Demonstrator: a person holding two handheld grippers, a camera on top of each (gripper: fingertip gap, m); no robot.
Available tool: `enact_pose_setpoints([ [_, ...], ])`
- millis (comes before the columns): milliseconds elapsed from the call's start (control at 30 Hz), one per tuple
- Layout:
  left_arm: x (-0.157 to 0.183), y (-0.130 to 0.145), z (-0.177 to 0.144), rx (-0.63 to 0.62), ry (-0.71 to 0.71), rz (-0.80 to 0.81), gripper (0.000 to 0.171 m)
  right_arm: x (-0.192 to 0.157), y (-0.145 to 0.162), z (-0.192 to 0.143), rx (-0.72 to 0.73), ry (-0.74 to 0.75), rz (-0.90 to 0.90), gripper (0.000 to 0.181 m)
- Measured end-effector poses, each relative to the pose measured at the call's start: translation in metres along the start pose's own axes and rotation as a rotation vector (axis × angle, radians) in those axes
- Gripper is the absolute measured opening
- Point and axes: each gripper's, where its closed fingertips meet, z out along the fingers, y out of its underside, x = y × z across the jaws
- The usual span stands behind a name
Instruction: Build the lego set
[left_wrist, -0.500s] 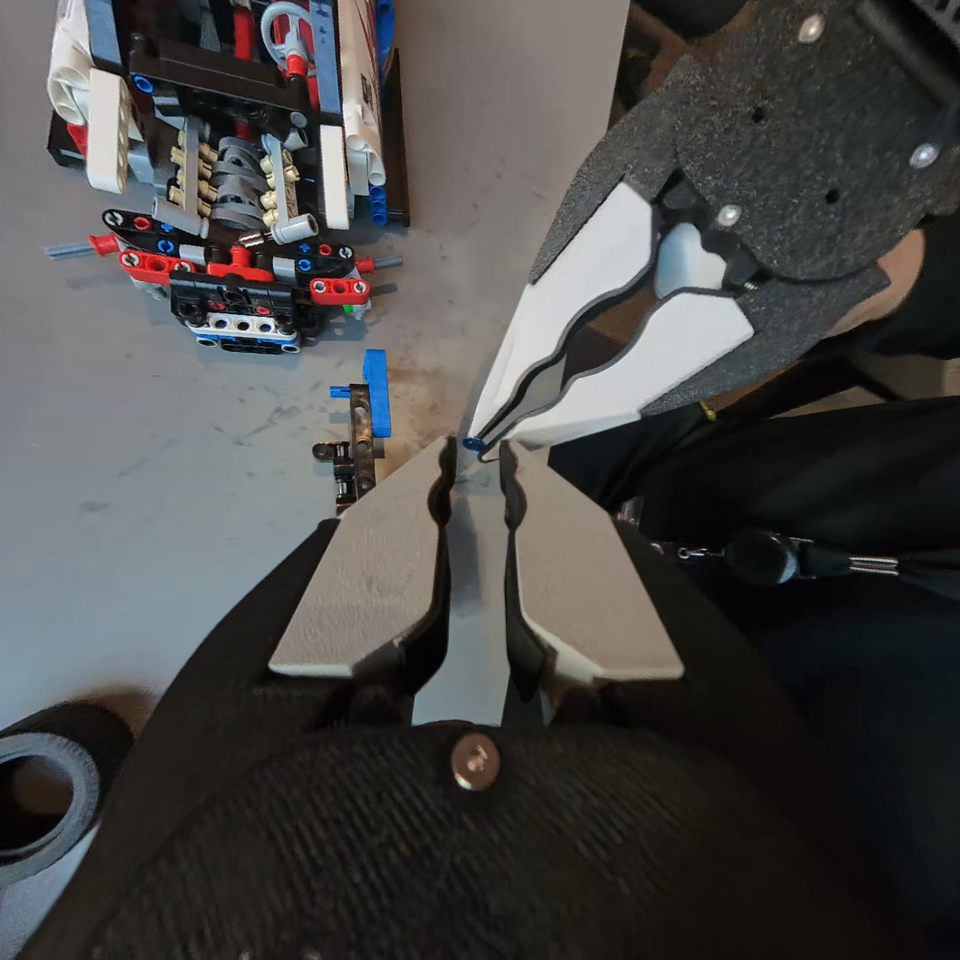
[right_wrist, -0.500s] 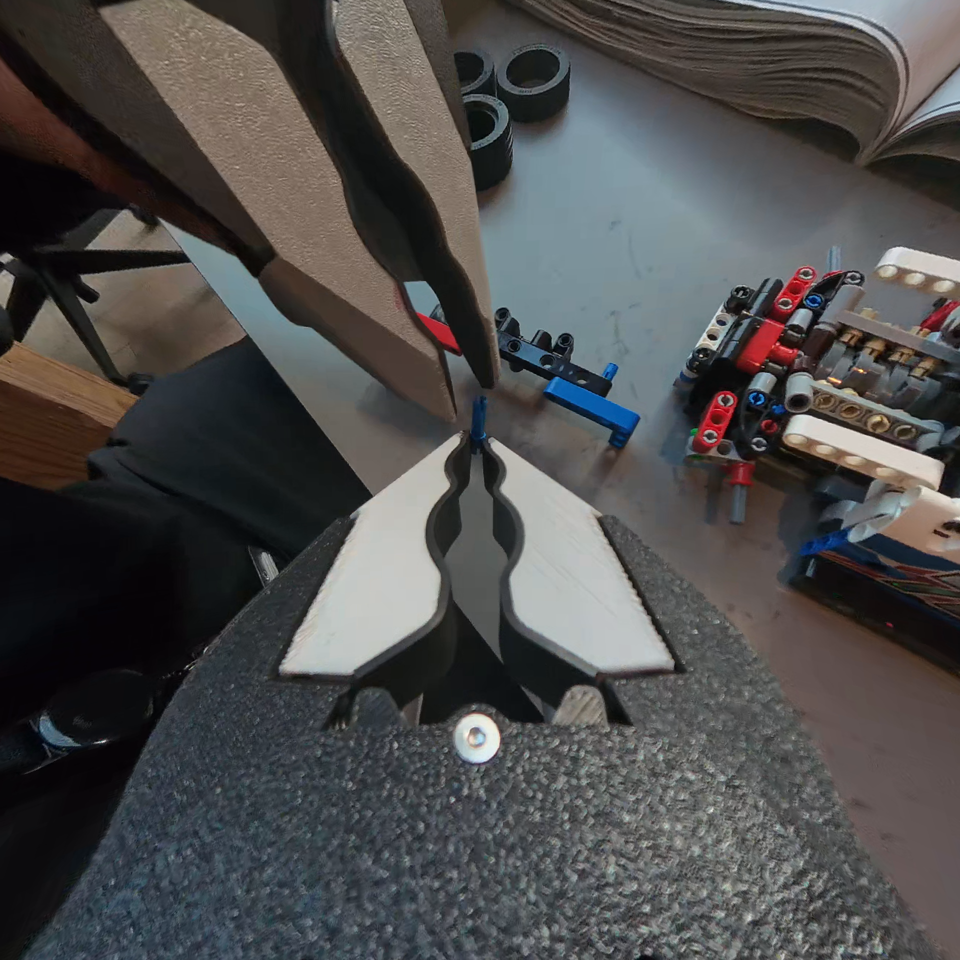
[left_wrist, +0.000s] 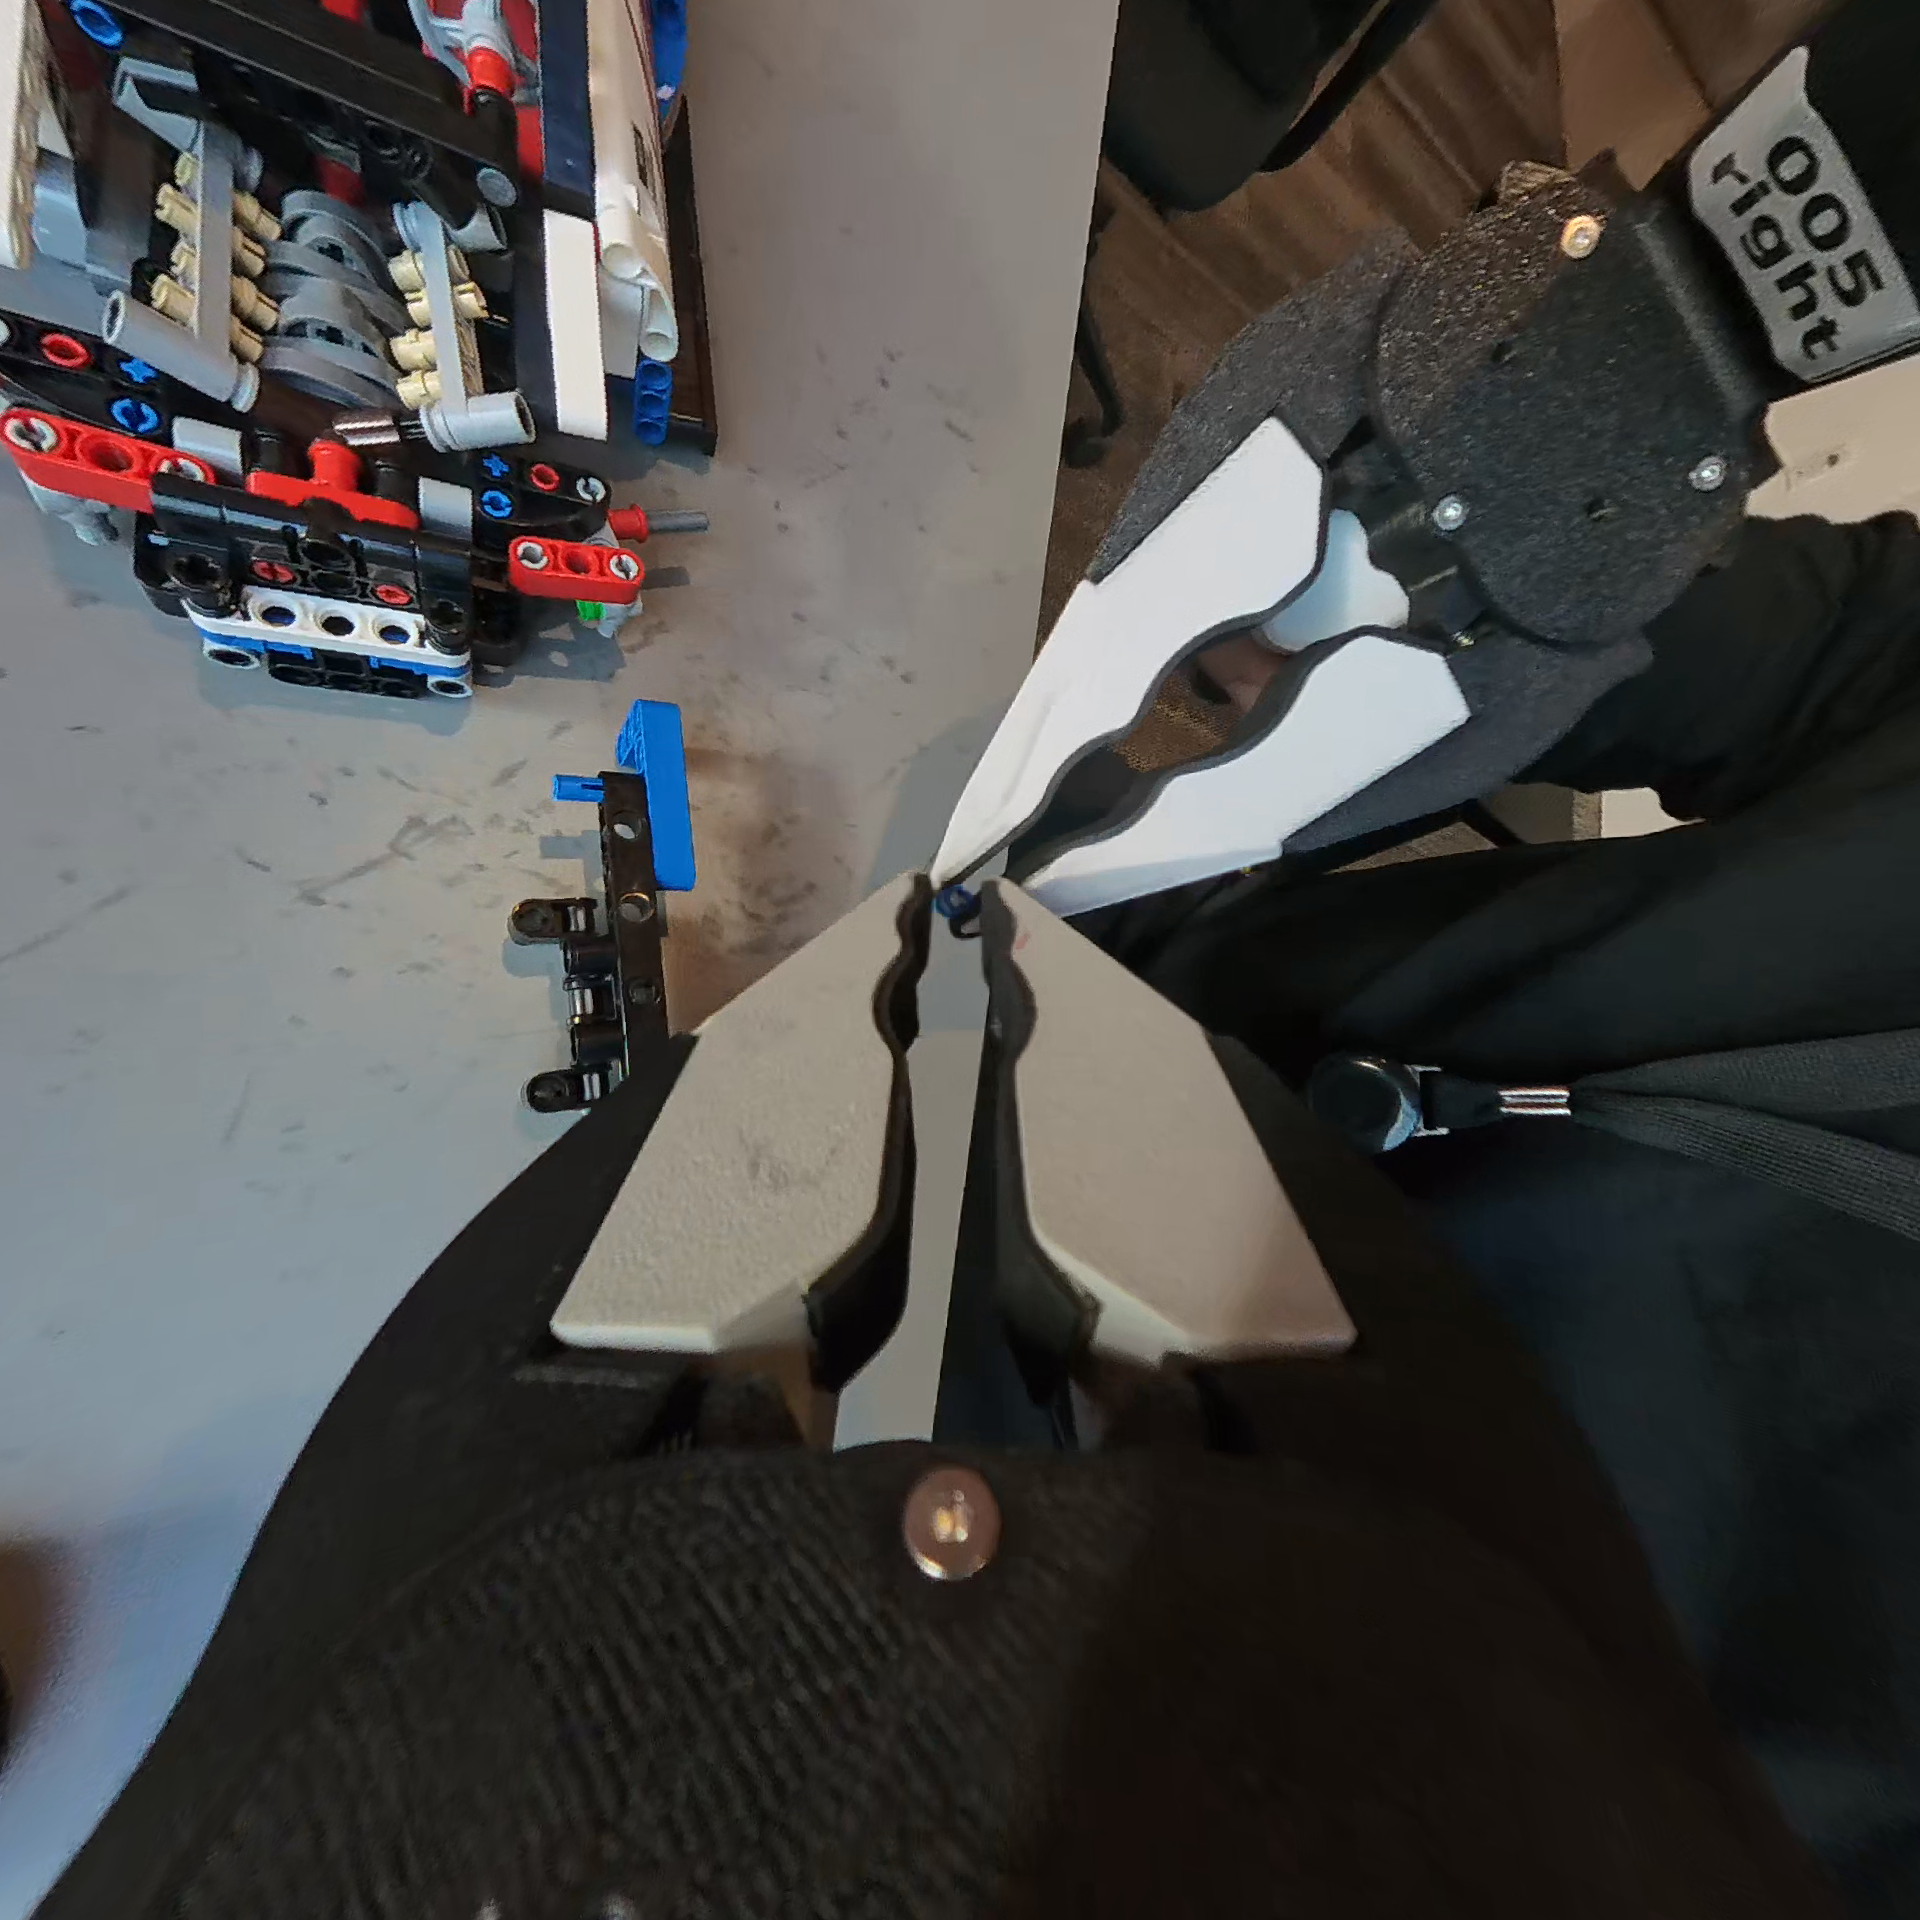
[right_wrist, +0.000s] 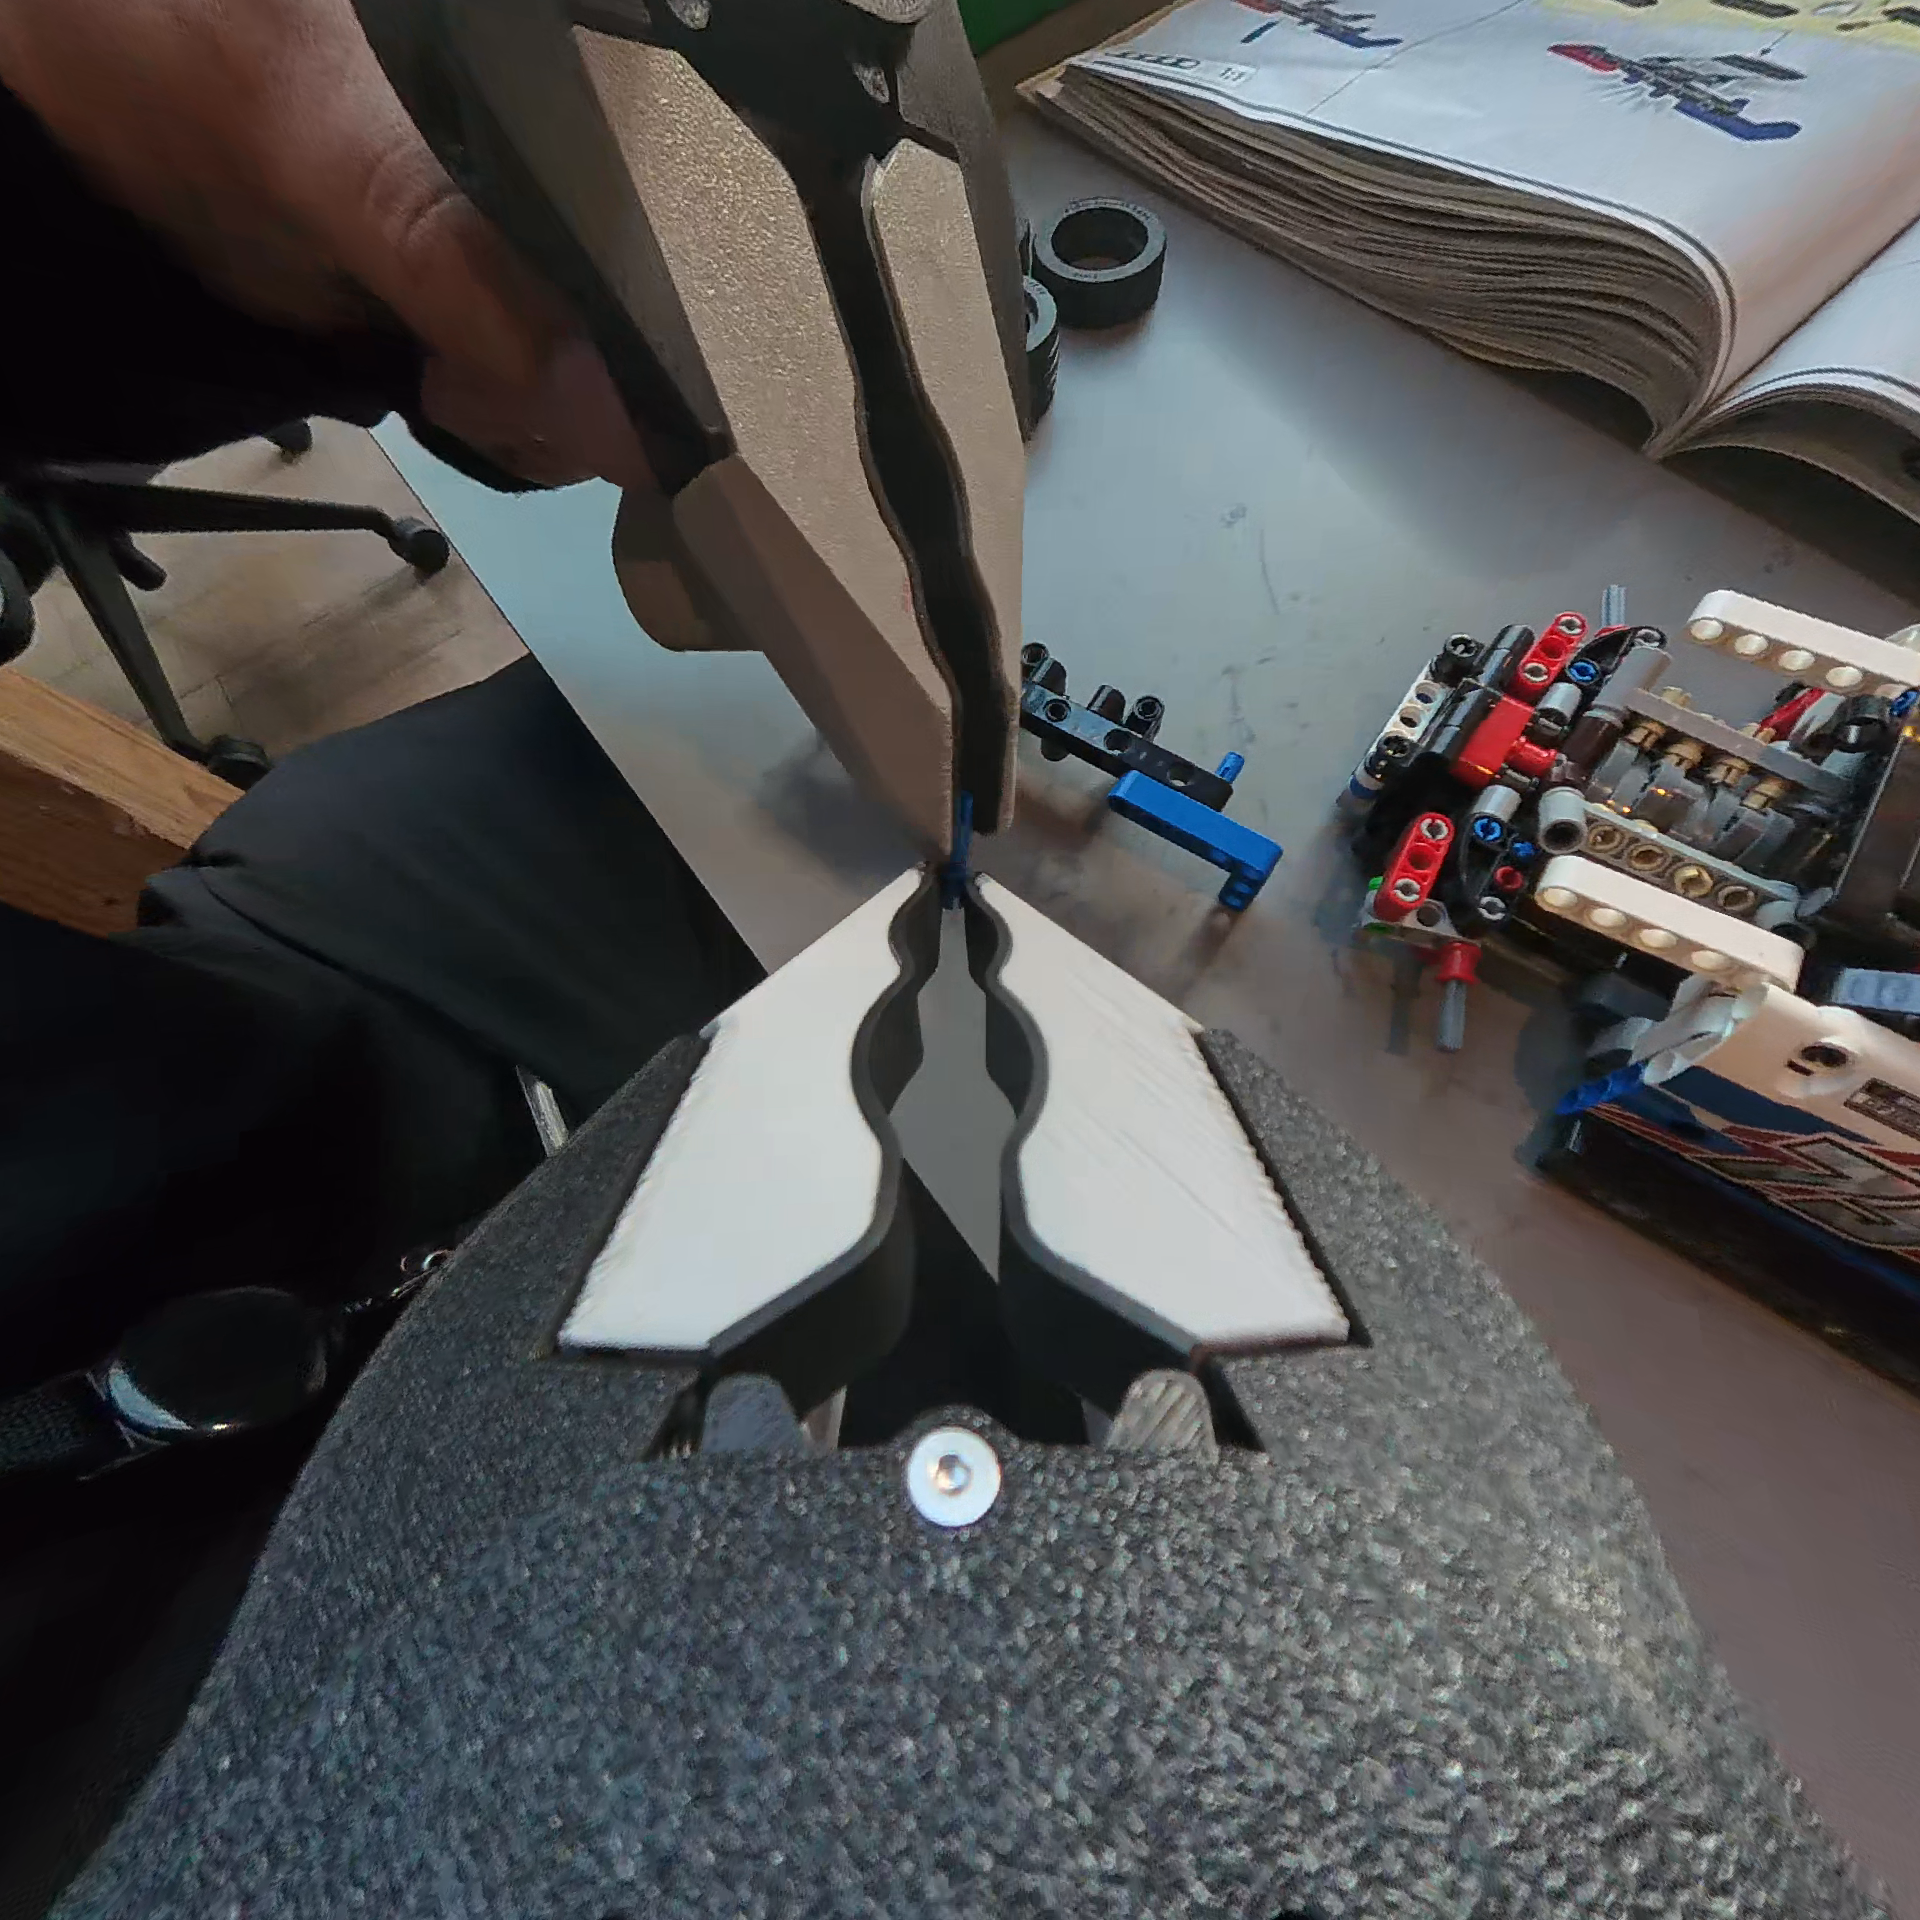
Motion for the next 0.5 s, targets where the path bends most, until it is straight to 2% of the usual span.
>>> enact_pose_setpoints([
  [100, 0.0, -0.002, -0.002, 0.011, 0.001, 0.002, 0.01, 0.0, 0.0, -0.003, 0.013, -0.001, 0.01, 0.004],
  [400, 0.006, -0.002, 0.001, 0.014, 0.034, 0.033, 0.003, -0.002, 0.0, -0.007, 0.034, -0.005, 0.025, 0.004],
  [500, 0.009, -0.012, -0.004, 0.096, 0.07, 0.003, 0.003, 0.001, -0.009, -0.014, 0.131, 0.021, 0.017, 0.004],
])
